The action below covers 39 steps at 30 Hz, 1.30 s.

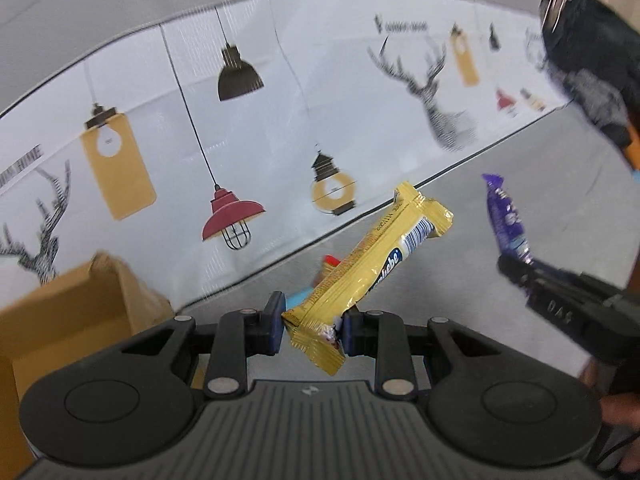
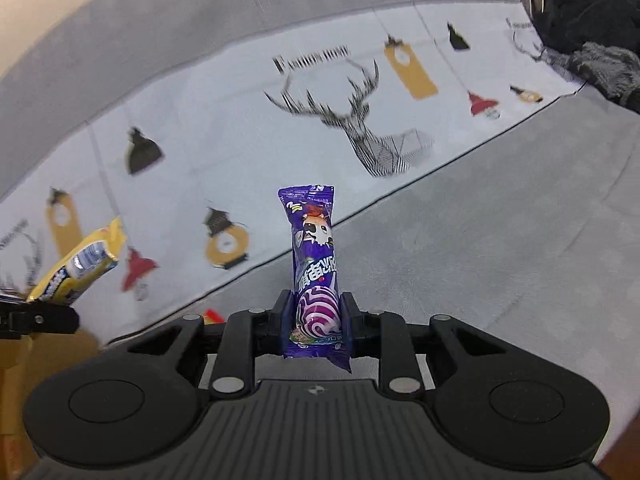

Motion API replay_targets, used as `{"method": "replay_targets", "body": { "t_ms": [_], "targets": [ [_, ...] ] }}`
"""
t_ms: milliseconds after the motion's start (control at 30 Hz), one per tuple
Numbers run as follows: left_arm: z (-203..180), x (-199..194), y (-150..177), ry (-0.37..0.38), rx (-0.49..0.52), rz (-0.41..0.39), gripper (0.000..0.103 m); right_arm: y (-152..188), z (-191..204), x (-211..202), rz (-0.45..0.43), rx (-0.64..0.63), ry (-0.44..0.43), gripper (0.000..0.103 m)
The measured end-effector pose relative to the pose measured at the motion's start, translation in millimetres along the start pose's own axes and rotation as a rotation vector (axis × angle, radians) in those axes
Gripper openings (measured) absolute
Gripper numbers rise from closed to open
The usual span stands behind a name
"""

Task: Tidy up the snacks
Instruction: 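Grasp the yellow wafer bar with the left tool while the right tool grasps the purple candy bar, then carry both bars over the box and open both tools to drop them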

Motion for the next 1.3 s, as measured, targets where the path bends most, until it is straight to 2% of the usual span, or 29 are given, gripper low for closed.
{"method": "replay_targets", "body": {
  "t_ms": [133, 300, 500, 667, 1000, 1133, 1300],
  "targets": [
    [-10.3, -44.3, 21.3, 0.030, -0.034, -0.042, 0.031, -0.2, 13.1, -49.7, -0.040, -0.018, -0.029, 0.026],
    [-2.9, -104.3, 53.6, 0.058, -0.085, -0.088, 0.031, 7.4, 40.9, -112.4, -0.089, -0.077, -0.082, 0.026],
    [24.3, -167.9, 101.5, 0.064, -0.147, -0.132, 0.031, 33.0, 85.6, -180.6, -0.110, -0.150, -0.171, 0.026],
    [56.5, -209.1, 147.9, 0.015, -0.193, -0.167, 0.031, 63.9, 122.5, -223.9, -0.095, -0.211, -0.240, 0.026],
    [112.7, -262.1, 243.9, -0.081, -0.307, -0.205, 0.031, 116.9, 175.6, -279.7, -0.095, -0.365, -0.316, 0.026],
    [123.8, -271.8, 263.0, -0.098, -0.337, -0.221, 0.031, 126.3, 184.4, -289.2, -0.089, -0.402, -0.321, 0.026],
    [128.6, -275.5, 267.8, -0.088, -0.348, -0.230, 0.031, 126.1, 190.7, -294.8, -0.100, -0.422, -0.312, 0.026]
  ]
}}
Point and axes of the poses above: each gripper's, at about its wrist camera, not at the fingertips, and x roughly the way its jaws point, z to its left, y to its underside, the point moved 9 cm from there along x, roughly the way its jaws point, and after that the axes turned 13 degrees about -x, right-handed, at the moved point
